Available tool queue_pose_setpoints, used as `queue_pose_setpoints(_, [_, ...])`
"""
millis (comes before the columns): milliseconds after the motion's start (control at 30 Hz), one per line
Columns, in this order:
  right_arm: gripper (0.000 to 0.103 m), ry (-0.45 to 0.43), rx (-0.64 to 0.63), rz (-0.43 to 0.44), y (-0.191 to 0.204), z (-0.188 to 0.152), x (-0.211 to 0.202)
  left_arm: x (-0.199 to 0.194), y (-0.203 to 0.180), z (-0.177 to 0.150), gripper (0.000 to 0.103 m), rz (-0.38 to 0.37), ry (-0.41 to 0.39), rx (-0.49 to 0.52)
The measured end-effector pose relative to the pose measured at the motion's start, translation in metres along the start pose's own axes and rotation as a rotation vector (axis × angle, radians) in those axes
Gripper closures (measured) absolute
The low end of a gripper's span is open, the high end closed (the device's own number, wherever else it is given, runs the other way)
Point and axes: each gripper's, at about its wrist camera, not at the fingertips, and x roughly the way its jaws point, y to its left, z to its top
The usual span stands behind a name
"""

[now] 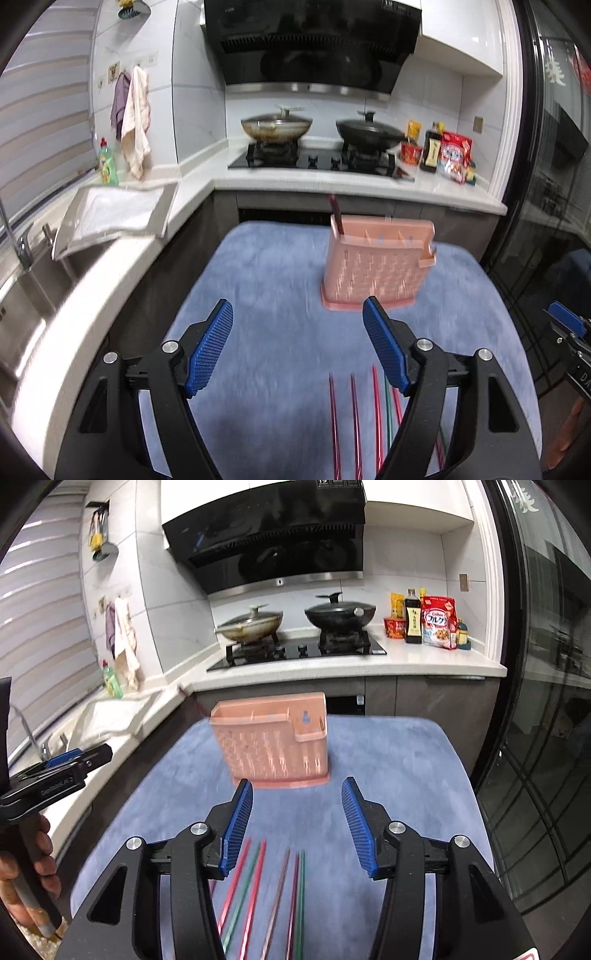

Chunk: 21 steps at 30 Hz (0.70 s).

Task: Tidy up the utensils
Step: 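Move both open tools back over the remaining chopsticks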

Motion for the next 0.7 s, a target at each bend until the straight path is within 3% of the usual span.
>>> queue_pose_setpoints(333, [0.054,0.105,0.015,-0.046,-0.006,-0.09,-0.018,-0.01,-0.002,-0.084,0.034,0.005,0.104,-0.02])
queue_pose_setpoints(700, [0.054,0.193,0.051,-0.074,-0.016,-0.153,-0.018,-0.017,-0.007,-0.146,0.034,0.026,0.159,-0.021])
